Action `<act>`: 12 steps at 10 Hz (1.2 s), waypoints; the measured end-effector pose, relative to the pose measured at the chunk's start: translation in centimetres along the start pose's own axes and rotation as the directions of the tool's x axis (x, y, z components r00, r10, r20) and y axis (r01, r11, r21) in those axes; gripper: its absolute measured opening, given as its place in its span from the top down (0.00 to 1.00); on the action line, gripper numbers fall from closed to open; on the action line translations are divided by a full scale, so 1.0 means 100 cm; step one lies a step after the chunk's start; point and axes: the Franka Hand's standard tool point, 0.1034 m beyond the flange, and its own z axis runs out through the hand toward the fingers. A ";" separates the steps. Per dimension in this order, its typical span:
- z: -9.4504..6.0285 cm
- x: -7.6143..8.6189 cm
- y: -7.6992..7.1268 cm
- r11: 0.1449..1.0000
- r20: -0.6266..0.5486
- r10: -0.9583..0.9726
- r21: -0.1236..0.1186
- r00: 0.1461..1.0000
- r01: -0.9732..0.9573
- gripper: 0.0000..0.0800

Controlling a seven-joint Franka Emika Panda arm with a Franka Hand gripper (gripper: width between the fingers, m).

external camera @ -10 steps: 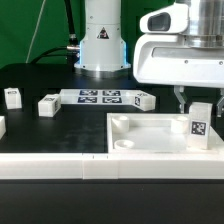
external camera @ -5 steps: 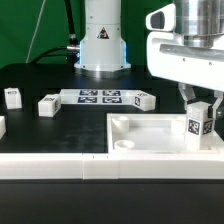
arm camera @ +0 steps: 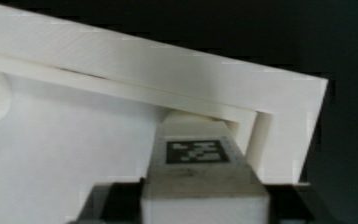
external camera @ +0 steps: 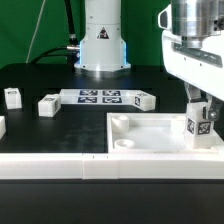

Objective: Assemble one leg

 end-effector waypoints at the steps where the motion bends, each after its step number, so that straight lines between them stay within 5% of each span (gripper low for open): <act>1: 0.000 0.000 0.000 0.999 0.006 0.034 0.002 0.999 -0.034 0.64; 3: 0.000 0.000 0.000 1.000 0.005 -0.012 0.001 1.000 0.012 0.63; 4: 0.000 0.001 0.001 1.000 0.006 -0.028 -0.004 1.000 0.028 0.42; 5: 0.001 0.001 0.003 0.994 0.006 -0.107 -0.020 0.994 0.107 0.42; 6: 0.000 0.001 0.004 0.972 0.011 -0.231 -0.043 0.973 0.231 0.24; 10: 0.003 0.001 0.006 0.827 0.026 -0.559 -0.043 0.828 0.560 0.19; 12: 0.003 0.002 0.007 0.684 0.023 -0.728 -0.058 0.686 0.727 0.19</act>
Offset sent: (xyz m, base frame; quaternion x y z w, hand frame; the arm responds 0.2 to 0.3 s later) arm 0.0015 -0.0071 -0.0023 -0.0193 0.0017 -0.0610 0.9979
